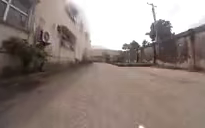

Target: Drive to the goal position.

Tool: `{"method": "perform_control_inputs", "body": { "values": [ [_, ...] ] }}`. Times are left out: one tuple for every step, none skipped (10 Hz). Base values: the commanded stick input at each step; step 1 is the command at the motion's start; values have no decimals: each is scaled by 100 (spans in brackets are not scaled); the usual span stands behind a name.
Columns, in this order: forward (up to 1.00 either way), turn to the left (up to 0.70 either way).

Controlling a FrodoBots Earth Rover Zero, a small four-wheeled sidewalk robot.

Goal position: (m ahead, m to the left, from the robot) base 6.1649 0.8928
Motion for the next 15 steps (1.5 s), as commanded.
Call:
{"method": "perform_control_inputs", "body": {
  "values": [
    [100, 0],
    [100, 0],
    [100, 0],
    [100, 0],
    [100, 0],
    [100, 0],
    [100, 0],
    [100, 0],
    [100, 0],
    [100, 0],
    [100, 0],
    [100, 0],
    [100, 0],
    [100, 0],
    [100, 0]
  ]
}}
